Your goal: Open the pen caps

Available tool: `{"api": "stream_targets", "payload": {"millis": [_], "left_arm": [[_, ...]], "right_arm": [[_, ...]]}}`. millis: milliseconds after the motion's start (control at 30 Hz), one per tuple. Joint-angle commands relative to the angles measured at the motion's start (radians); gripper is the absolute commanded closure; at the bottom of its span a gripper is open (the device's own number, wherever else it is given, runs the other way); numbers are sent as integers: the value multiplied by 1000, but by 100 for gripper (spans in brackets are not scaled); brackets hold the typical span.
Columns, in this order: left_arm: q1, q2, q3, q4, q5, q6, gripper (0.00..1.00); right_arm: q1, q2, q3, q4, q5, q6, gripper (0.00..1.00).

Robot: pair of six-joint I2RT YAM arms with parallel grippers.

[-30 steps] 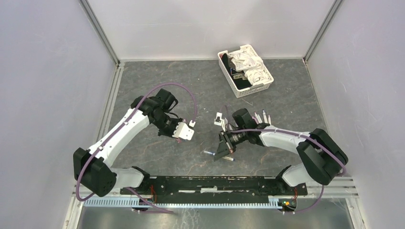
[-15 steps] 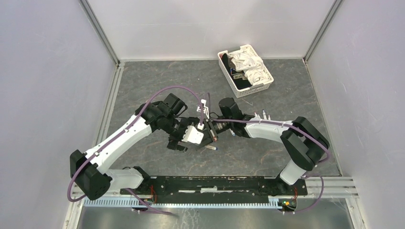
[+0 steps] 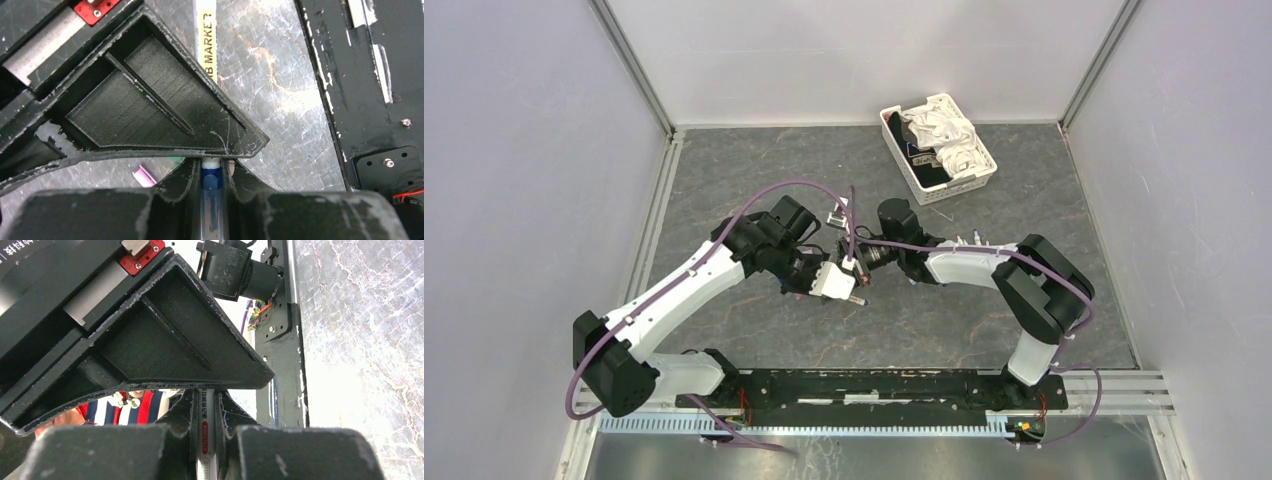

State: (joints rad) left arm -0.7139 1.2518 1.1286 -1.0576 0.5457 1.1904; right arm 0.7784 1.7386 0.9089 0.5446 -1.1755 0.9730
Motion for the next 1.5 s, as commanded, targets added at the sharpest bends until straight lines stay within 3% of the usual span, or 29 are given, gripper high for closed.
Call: {"api": "stream_targets", "payload": {"millis": [0,33,100,167,300,433,533,667,900,967,1000,1033,1067,1100,1133,1167,1200,1233,1300,1467], "left_arm": [[-9,9,13,47,6,-35,93],[-11,8,13,44,1,-32,97],[-14,10,16,31,-6,-20,98],[-17,12,26,15,-3,-5,98],[-21,14,44,-14,9,11,98],[-21,14,56,-22,18,10,98],[-21,16,72,-26,38,2,98],[-21,23,95,-29,63,-9,98],[-26,49,131,-59,31,16,98],[-25,58,149,-101,-37,43,98],[-8,51,155,-161,-147,74,98],[85,24,141,-223,-258,137,98],[331,-16,106,-272,-305,328,98],[566,-55,48,-291,-293,542,98],[608,-69,32,-324,-294,622,98],[466,-76,55,-299,-298,474,98],[317,-71,69,-257,-340,332,98],[221,-61,72,-243,-376,262,98],[125,-61,66,-243,-395,188,98],[-61,-120,41,-186,-492,116,98]], "right_arm": [[14,23,49,183,-7,103,100],[15,25,47,200,-6,115,99],[17,30,51,204,-4,116,79],[25,44,64,204,-8,115,71],[40,87,118,201,-14,120,68],[58,116,163,204,-18,122,75],[63,134,185,209,5,122,100],[62,163,225,152,66,106,100],[62,283,508,-407,159,-231,100],[48,278,508,-597,172,-391,100],[41,211,429,-812,213,-543,100],[44,85,263,-946,295,-734,100],[38,-135,-80,-807,303,-726,100],[-22,-338,-426,-420,304,-444,100],[-60,-406,-532,-179,264,-257,100],[-56,-378,-437,-259,217,-312,100],[-37,-324,-309,-516,236,-503,100],[-22,-300,-257,-586,234,-530,100],[-24,-307,-293,-476,221,-445,100],[-25,-283,-222,-501,217,-449,100]]}}
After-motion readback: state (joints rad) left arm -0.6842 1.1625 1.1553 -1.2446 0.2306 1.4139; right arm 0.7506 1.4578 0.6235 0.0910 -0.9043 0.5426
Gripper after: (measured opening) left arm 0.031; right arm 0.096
